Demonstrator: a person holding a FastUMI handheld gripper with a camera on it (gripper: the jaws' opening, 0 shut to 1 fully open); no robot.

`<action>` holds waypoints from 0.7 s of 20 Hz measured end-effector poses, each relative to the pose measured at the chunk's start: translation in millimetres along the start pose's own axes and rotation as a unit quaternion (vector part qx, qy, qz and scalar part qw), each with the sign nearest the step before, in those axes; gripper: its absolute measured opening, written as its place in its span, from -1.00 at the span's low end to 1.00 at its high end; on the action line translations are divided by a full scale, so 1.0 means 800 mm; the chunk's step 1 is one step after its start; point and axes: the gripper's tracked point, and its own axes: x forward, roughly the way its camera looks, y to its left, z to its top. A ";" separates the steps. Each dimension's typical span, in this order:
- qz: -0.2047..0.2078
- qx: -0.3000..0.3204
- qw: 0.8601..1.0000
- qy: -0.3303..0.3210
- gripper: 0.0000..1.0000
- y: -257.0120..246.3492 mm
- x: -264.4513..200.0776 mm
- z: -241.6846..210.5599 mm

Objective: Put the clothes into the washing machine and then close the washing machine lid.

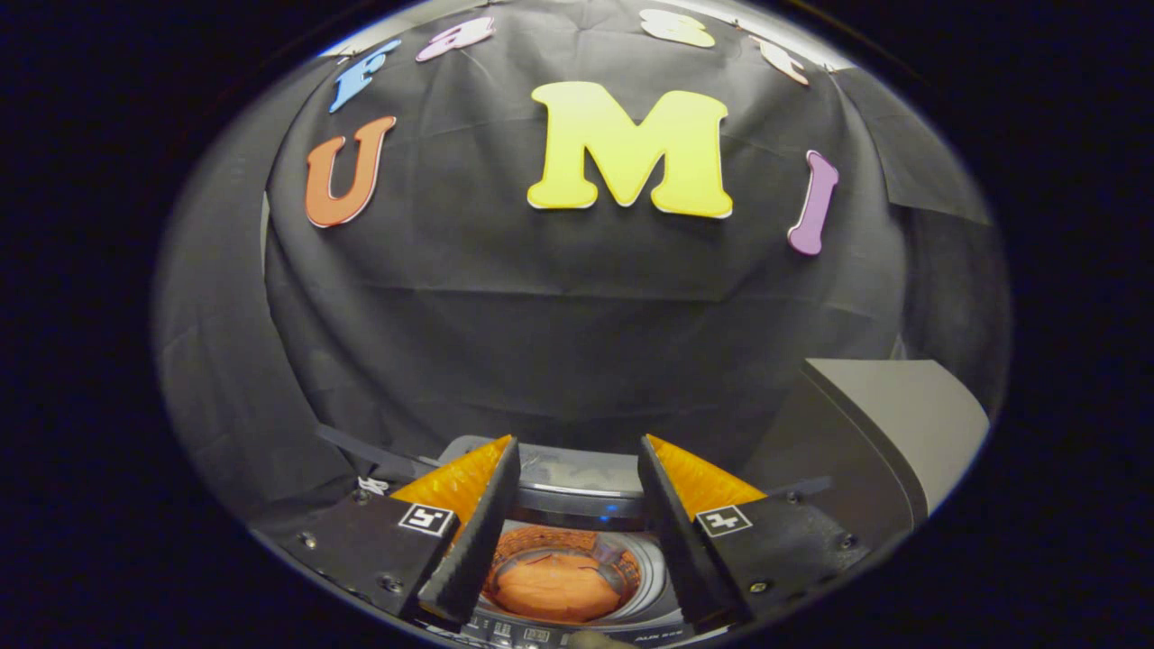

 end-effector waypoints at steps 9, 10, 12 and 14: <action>0.017 -0.016 0.996 0.083 0.94 -0.012 0.012 -0.041; 0.019 -0.015 0.996 0.087 0.94 -0.012 0.010 -0.043; 0.019 -0.014 0.996 0.088 0.94 -0.012 0.008 -0.040; 0.020 -0.014 0.996 0.086 0.94 -0.012 0.007 -0.041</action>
